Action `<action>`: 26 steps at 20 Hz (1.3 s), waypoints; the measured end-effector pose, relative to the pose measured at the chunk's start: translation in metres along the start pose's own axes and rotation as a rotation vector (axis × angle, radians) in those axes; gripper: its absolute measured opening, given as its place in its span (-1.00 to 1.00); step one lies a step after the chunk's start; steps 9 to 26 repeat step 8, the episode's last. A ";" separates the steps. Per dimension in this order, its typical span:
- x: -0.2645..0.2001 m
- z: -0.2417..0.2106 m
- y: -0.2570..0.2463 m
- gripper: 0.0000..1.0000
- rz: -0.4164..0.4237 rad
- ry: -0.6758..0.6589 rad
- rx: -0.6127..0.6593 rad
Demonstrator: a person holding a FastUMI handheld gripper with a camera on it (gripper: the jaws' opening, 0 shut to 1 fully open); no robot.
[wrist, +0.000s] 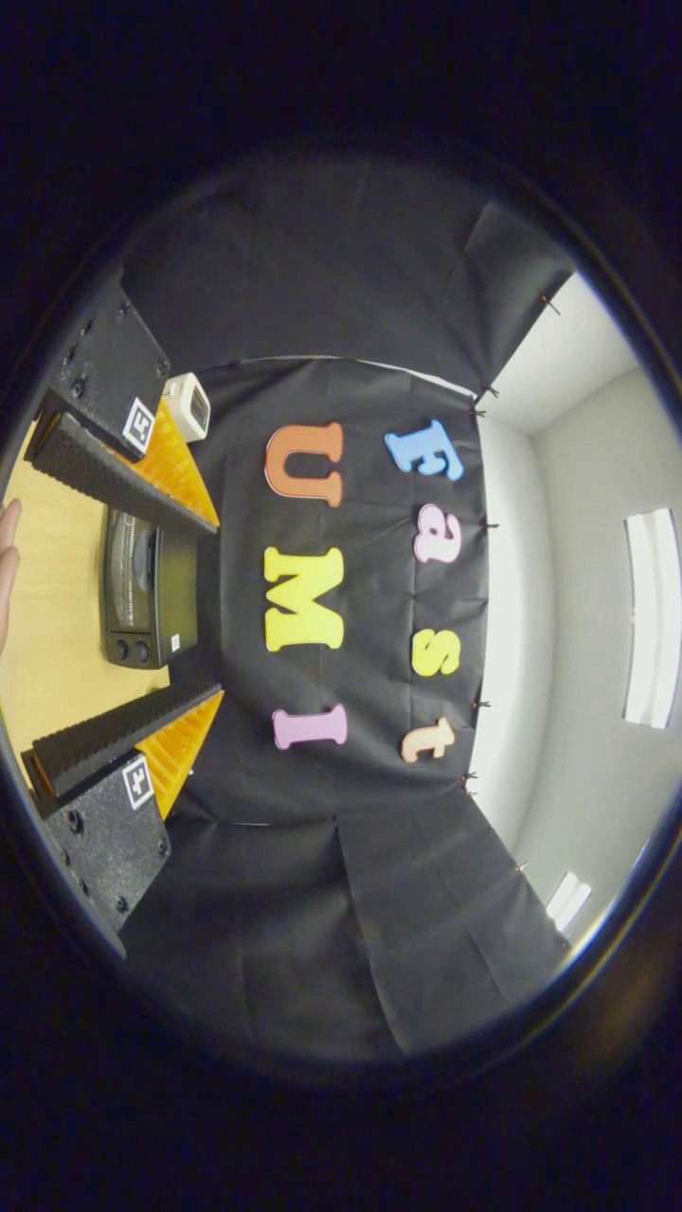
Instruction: Open the toaster oven, put the food inside, and close the toaster oven door.
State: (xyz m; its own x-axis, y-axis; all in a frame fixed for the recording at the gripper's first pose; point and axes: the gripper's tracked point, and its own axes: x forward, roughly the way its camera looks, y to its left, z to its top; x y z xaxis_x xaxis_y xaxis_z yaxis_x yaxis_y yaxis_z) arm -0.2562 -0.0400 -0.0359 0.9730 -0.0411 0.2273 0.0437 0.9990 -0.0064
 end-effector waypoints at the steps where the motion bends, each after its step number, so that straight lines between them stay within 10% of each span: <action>1: 0.001 -0.001 0.002 0.99 0.007 0.003 -0.001; 26: -0.004 -0.001 0.009 0.99 0.029 0.002 -0.012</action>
